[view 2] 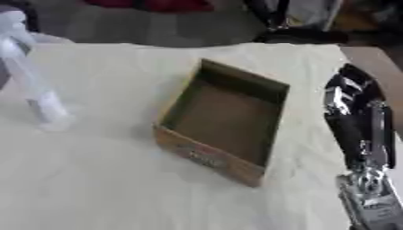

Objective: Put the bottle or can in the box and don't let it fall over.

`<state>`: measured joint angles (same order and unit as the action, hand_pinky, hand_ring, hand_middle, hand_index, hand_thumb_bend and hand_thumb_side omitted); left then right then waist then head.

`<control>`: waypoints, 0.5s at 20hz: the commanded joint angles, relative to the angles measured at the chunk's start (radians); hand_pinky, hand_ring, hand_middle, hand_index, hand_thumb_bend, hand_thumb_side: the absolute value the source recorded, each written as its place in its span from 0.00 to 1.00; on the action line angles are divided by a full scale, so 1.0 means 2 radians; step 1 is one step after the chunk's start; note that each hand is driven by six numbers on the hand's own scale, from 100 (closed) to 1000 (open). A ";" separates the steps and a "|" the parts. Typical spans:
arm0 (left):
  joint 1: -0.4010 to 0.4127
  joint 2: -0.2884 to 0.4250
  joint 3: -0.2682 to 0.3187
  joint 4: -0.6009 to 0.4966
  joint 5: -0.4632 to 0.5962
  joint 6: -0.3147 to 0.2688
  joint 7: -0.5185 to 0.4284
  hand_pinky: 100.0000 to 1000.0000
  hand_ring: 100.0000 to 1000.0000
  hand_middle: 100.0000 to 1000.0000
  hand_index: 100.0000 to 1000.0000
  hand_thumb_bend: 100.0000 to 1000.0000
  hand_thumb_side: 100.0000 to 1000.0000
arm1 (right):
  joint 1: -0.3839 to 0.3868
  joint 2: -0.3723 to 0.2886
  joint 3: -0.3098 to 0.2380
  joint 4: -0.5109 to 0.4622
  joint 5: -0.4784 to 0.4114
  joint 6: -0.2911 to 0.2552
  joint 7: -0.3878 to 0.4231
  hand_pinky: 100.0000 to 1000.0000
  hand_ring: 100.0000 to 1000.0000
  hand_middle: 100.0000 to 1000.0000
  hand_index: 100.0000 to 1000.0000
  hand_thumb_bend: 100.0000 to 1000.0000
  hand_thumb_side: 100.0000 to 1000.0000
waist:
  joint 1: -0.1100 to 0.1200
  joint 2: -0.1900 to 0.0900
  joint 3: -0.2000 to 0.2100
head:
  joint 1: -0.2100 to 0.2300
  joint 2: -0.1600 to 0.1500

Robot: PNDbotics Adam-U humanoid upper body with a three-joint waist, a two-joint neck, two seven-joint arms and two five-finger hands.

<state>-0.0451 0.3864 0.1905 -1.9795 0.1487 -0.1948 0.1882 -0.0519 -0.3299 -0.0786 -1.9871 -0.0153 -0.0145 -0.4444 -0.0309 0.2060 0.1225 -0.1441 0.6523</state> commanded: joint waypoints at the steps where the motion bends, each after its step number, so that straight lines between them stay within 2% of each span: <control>1: -0.006 0.015 0.001 -0.010 -0.001 0.002 0.002 0.81 0.56 0.71 0.78 0.03 0.46 | -0.004 -0.011 -0.001 -0.006 -0.004 -0.002 0.003 0.68 0.72 0.77 0.81 0.00 0.46 | 0.002 -0.007 -0.002 | 0.001 0.000; 6: -0.009 0.026 -0.002 -0.010 -0.003 0.004 0.002 0.83 0.57 0.73 0.77 0.03 0.44 | -0.005 -0.014 0.000 -0.006 -0.005 -0.002 0.004 0.68 0.72 0.77 0.81 0.00 0.47 | 0.003 -0.007 -0.002 | 0.001 0.003; 10: -0.016 0.057 -0.004 -0.010 -0.011 0.003 0.003 0.86 0.60 0.76 0.78 0.04 0.40 | -0.003 -0.015 0.001 -0.006 -0.007 0.000 0.005 0.68 0.72 0.77 0.81 0.00 0.47 | 0.003 -0.010 -0.002 | 0.000 0.009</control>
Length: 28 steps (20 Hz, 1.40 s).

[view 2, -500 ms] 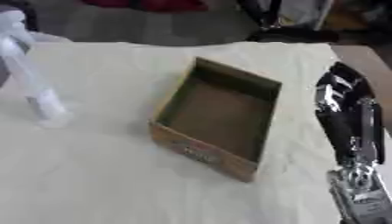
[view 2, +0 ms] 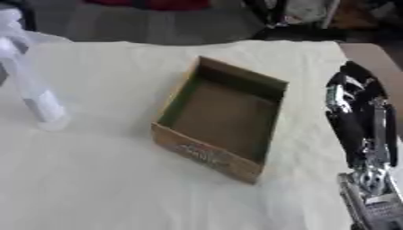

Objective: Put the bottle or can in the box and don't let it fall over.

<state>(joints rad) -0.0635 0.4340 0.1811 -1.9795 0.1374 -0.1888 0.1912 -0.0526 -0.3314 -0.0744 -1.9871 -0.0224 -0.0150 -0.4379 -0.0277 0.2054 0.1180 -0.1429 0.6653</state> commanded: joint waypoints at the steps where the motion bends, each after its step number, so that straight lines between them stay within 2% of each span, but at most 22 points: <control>1: -0.009 0.045 -0.001 -0.010 -0.006 0.001 0.002 0.86 0.60 0.76 0.79 0.04 0.39 | -0.002 -0.015 -0.001 -0.006 -0.003 0.000 0.003 0.68 0.72 0.77 0.81 0.00 0.46 | 0.001 -0.011 0.001 | -0.001 0.003; 4: -0.018 0.101 -0.005 -0.010 -0.011 0.011 -0.007 0.85 0.61 0.77 0.79 0.04 0.35 | 0.000 -0.019 -0.001 -0.006 -0.004 -0.001 0.004 0.68 0.72 0.77 0.81 0.00 0.46 | 0.001 -0.015 0.003 | -0.004 0.004; 9: -0.035 0.197 -0.012 -0.007 -0.011 0.039 -0.034 0.86 0.63 0.78 0.80 0.05 0.34 | 0.004 -0.025 0.000 -0.006 -0.006 -0.002 0.006 0.68 0.72 0.77 0.81 0.00 0.45 | 0.001 -0.023 0.006 | -0.005 0.009; 12: -0.054 0.256 -0.015 0.021 -0.016 0.049 -0.069 0.86 0.66 0.79 0.82 0.06 0.35 | 0.006 -0.029 0.000 -0.006 -0.008 -0.003 0.008 0.69 0.72 0.77 0.81 0.00 0.44 | 0.001 -0.028 0.007 | -0.007 0.012; 15: -0.084 0.298 -0.017 0.071 -0.014 0.041 -0.112 0.87 0.67 0.79 0.83 0.08 0.35 | 0.009 -0.032 -0.001 -0.006 -0.009 -0.004 0.009 0.69 0.72 0.77 0.81 0.00 0.44 | 0.000 -0.033 0.007 | -0.007 0.014; 20: -0.153 0.333 -0.035 0.162 0.000 0.023 -0.166 0.88 0.68 0.79 0.85 0.11 0.40 | 0.010 -0.037 0.002 -0.006 -0.011 -0.005 0.013 0.69 0.72 0.77 0.81 0.00 0.44 | -0.001 -0.037 0.004 | -0.003 0.015; 22: -0.184 0.335 -0.047 0.196 0.008 0.016 -0.186 0.88 0.69 0.79 0.85 0.12 0.41 | 0.008 -0.039 0.003 -0.006 -0.013 -0.006 0.014 0.69 0.71 0.77 0.81 0.00 0.44 | -0.001 -0.038 0.002 | -0.002 0.015; 23: -0.199 0.334 -0.052 0.211 0.010 0.013 -0.196 0.89 0.69 0.79 0.85 0.06 0.38 | 0.008 -0.039 0.003 -0.006 -0.013 -0.006 0.015 0.69 0.71 0.77 0.81 0.00 0.44 | -0.001 -0.039 0.002 | -0.001 0.014; 24: -0.212 0.334 -0.059 0.226 0.010 0.009 -0.205 0.89 0.70 0.80 0.85 0.12 0.44 | 0.007 -0.040 0.004 -0.006 -0.014 -0.006 0.016 0.69 0.71 0.77 0.81 0.00 0.43 | -0.001 -0.039 0.001 | -0.001 0.014; 28: -0.263 0.322 -0.085 0.280 0.001 -0.005 -0.242 0.89 0.70 0.81 0.85 0.12 0.49 | 0.003 -0.042 0.006 -0.006 -0.017 -0.007 0.020 0.69 0.71 0.77 0.81 0.00 0.44 | 0.000 -0.038 -0.003 | 0.002 0.012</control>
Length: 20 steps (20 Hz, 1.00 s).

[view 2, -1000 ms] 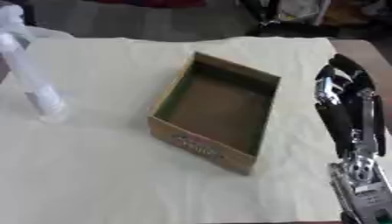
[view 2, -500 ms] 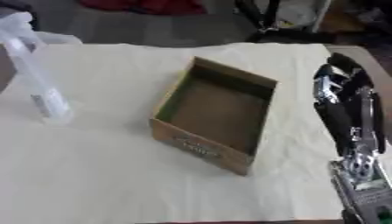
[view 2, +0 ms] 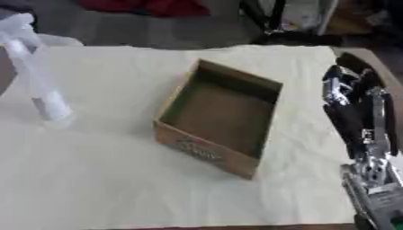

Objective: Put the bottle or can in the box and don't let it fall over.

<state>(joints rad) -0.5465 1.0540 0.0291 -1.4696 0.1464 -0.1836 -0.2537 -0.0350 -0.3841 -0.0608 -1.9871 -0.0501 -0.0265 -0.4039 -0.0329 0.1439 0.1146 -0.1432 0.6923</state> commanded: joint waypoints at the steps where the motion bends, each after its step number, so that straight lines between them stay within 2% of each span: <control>1: -0.032 0.008 -0.015 0.037 -0.007 -0.012 -0.026 0.89 0.71 0.81 0.85 0.13 0.50 | -0.007 -0.016 0.000 -0.006 -0.004 -0.001 0.003 0.69 0.71 0.77 0.81 0.00 0.44 | 0.003 -0.007 -0.002 | 0.003 -0.002; 6: -0.074 -0.015 -0.045 0.072 -0.032 -0.029 -0.051 0.89 0.72 0.82 0.87 0.18 0.61 | -0.014 -0.018 0.003 -0.006 -0.007 0.000 0.007 0.69 0.71 0.76 0.81 0.00 0.44 | 0.005 -0.005 -0.005 | 0.008 -0.003; 10: -0.096 -0.029 -0.061 0.083 -0.050 -0.040 -0.066 0.90 0.73 0.82 0.88 0.22 0.65 | -0.016 -0.018 0.005 -0.006 -0.009 0.000 0.008 0.68 0.71 0.76 0.81 0.00 0.44 | 0.005 -0.004 -0.007 | 0.009 -0.005; 20: -0.135 -0.062 -0.086 0.113 -0.078 -0.054 -0.096 0.89 0.73 0.81 0.87 0.24 0.65 | -0.021 -0.017 0.010 -0.006 -0.011 0.002 0.012 0.68 0.71 0.76 0.81 0.00 0.44 | 0.004 -0.002 -0.008 | 0.013 -0.014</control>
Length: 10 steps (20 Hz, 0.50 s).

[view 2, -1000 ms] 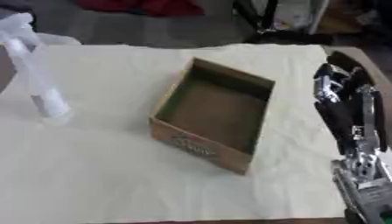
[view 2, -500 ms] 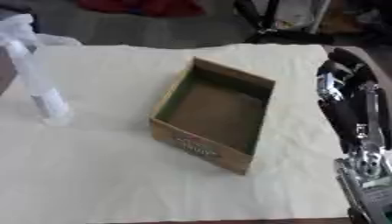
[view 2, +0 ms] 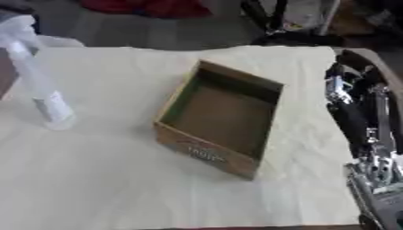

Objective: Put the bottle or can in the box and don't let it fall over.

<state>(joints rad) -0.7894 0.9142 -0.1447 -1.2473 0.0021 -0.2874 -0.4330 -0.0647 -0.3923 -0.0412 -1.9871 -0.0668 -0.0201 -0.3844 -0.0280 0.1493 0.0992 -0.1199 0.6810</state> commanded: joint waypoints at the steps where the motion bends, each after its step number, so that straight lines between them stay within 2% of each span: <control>1: -0.017 0.005 0.000 0.005 -0.009 -0.002 -0.008 0.89 0.73 0.81 0.87 0.24 0.65 | -0.007 -0.013 0.000 -0.006 -0.003 -0.001 0.003 0.68 0.71 0.76 0.81 0.00 0.45 | 0.002 -0.004 -0.001 | 0.001 -0.010; 10: -0.045 -0.022 -0.010 0.037 -0.043 -0.013 -0.029 0.90 0.74 0.81 0.86 0.25 0.66 | -0.014 -0.011 0.005 -0.006 -0.005 0.001 0.006 0.68 0.71 0.77 0.81 0.00 0.47 | 0.004 0.002 -0.005 | 0.009 -0.023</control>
<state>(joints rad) -0.8569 0.8530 -0.1697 -1.1730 -0.0726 -0.3089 -0.4845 -0.0843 -0.3923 -0.0295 -1.9871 -0.0741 -0.0170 -0.3767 -0.0255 0.1632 0.0907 -0.1060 0.6511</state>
